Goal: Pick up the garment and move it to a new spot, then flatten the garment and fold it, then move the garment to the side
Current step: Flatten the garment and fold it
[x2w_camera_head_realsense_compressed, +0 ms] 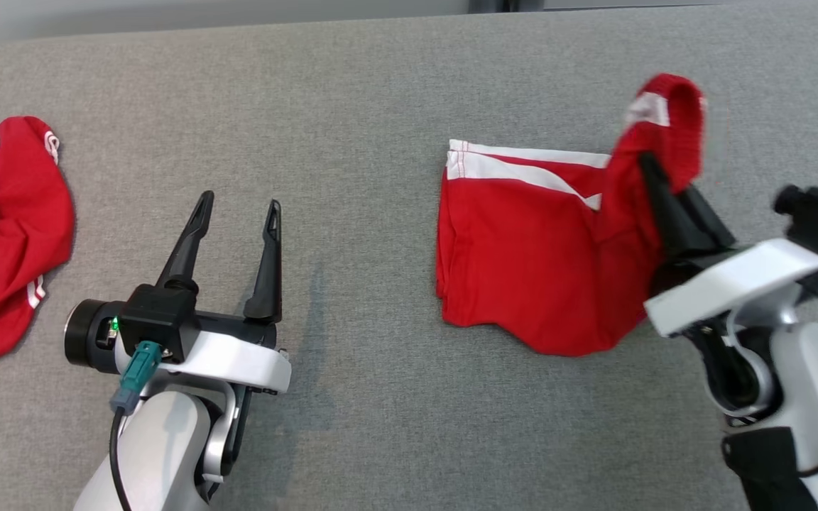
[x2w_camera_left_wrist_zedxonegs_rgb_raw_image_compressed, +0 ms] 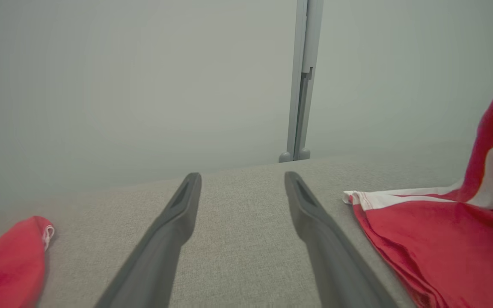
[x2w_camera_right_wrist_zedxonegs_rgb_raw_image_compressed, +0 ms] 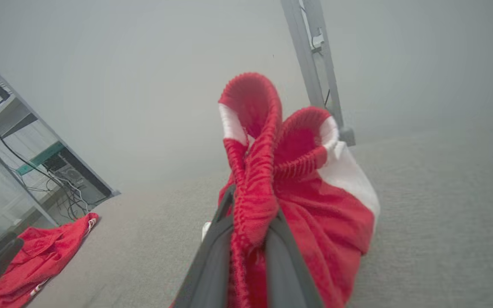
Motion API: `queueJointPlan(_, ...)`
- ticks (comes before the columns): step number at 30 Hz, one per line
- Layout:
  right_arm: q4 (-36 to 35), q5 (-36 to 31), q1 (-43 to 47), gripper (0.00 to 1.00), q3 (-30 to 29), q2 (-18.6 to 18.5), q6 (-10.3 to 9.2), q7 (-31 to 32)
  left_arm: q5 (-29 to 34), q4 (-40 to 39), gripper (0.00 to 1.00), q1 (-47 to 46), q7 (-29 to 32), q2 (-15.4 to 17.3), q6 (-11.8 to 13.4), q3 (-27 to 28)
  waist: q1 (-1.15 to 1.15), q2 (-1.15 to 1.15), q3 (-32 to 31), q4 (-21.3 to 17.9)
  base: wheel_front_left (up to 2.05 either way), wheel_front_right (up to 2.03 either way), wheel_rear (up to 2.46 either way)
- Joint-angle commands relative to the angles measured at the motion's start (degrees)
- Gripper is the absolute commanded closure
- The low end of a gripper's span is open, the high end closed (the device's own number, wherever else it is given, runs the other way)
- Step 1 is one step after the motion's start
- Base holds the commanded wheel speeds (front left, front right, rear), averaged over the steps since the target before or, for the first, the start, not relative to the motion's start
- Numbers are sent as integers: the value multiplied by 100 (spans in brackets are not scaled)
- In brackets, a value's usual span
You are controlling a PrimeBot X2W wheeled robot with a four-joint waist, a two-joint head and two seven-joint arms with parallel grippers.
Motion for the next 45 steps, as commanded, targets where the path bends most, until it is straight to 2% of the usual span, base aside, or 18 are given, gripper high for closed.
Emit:
queueJointPlan(1,-22,-100,-150,100,154,55,-1,69,-15,-5,0,-8,-4,19,-3,-19,0,0,22,60,0,0,0)
queueJointPlan(5,217,-374,-477,100,694,233,0,135,-28,4,0,-72,-7,-49,-21,-73,0,0,104,248,0,0,0)
queueJointPlan(9,832,-788,-734,100,1145,326,-1,24,-59,37,0,-100,-19,-134,-18,-109,0,0,215,431,0,0,0)
queueJointPlan(12,1468,-963,-894,100,1386,367,-1,-118,-84,90,0,-135,-36,-206,-40,-113,0,0,293,593,0,0,0)
queueJointPlan(16,1897,-1019,-1037,100,1593,397,-1,-265,-71,136,0,-147,-48,-249,-44,-96,0,0,338,654,0,0,0)
queueJointPlan(18,2011,-1011,-1108,39,1669,406,-1,-372,-56,140,0,-137,-59,-262,-38,-89,0,0,354,652,0,0,0)
queueJointPlan(19,2044,-976,-1130,0,1725,416,-1,-412,-48,146,0,-133,-60,-264,-37,-83,0,0,358,643,0,0,0)
queueJointPlan(24,1914,-935,-1221,0,2013,431,-1,-632,-19,176,0,-184,-73,-256,-63,-78,0,0,341,545,0,0,0)
queueJointPlan(32,1153,-905,-901,0,2243,303,-1,-902,18,221,0,-90,-75,-177,-12,-28,0,0,141,292,0,0,0)
queueJointPlan(39,402,-1084,-366,0,1482,129,-1,-1114,-24,195,0,70,-43,-95,64,15,0,0,-112,135,0,0,0)
queueJointPlan(45,-267,-1472,321,0,297,89,0,-1005,-67,20,0,266,66,36,162,71,0,0,-378,10,0,0,0)
